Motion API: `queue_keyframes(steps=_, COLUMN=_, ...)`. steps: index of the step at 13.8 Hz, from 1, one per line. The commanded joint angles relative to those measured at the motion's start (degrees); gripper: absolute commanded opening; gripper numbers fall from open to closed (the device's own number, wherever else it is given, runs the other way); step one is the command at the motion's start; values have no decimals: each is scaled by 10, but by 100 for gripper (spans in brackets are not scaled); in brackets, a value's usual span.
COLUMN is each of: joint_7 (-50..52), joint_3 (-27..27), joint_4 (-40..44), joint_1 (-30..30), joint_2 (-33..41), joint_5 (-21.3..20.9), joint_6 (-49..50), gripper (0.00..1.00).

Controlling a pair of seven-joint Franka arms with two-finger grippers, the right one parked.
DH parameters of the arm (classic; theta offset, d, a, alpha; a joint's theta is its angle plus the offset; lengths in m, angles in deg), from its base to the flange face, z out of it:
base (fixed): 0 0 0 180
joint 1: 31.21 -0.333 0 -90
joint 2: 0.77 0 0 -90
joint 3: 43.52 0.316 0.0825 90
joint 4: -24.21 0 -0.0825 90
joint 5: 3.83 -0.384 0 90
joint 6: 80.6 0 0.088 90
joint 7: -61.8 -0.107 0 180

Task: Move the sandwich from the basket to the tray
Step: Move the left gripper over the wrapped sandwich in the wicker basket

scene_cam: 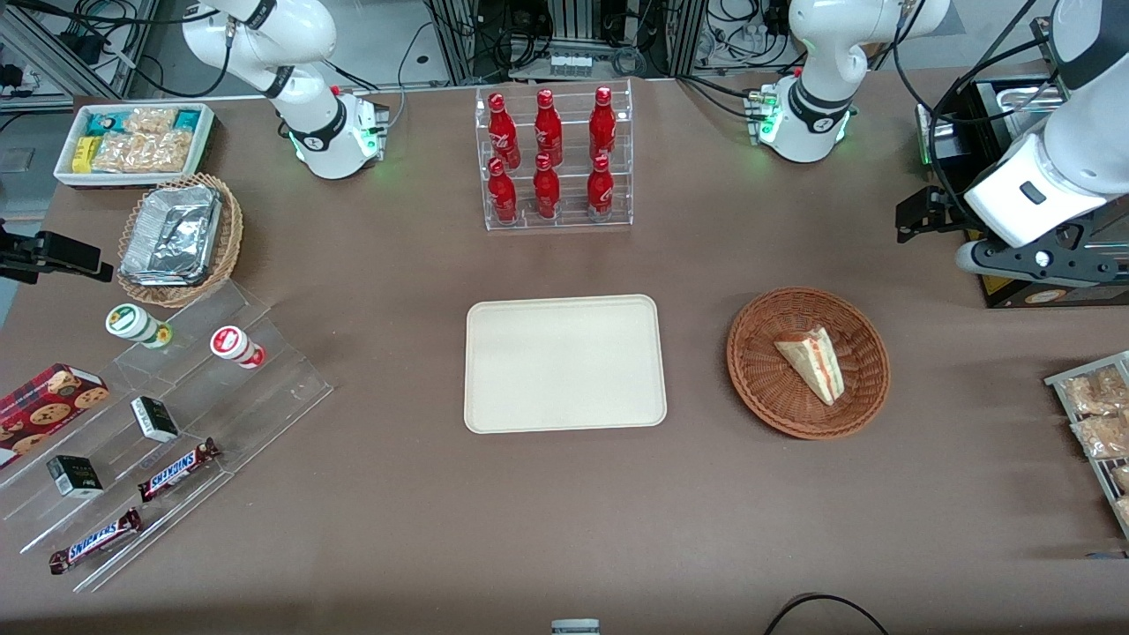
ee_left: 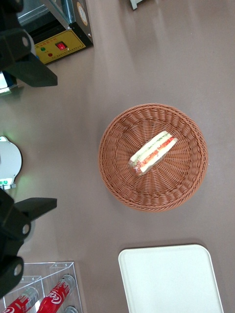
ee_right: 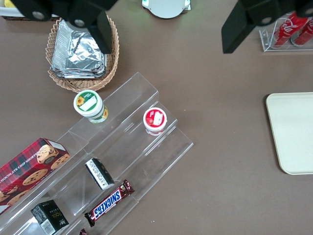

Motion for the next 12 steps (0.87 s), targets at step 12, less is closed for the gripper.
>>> queue_keyframes(steps=12, joint_7=4, joint_3=-1, joint_4=-216, joint_1=-6, joint_2=9, joint_5=-3, joint_6=-233, gripper=100)
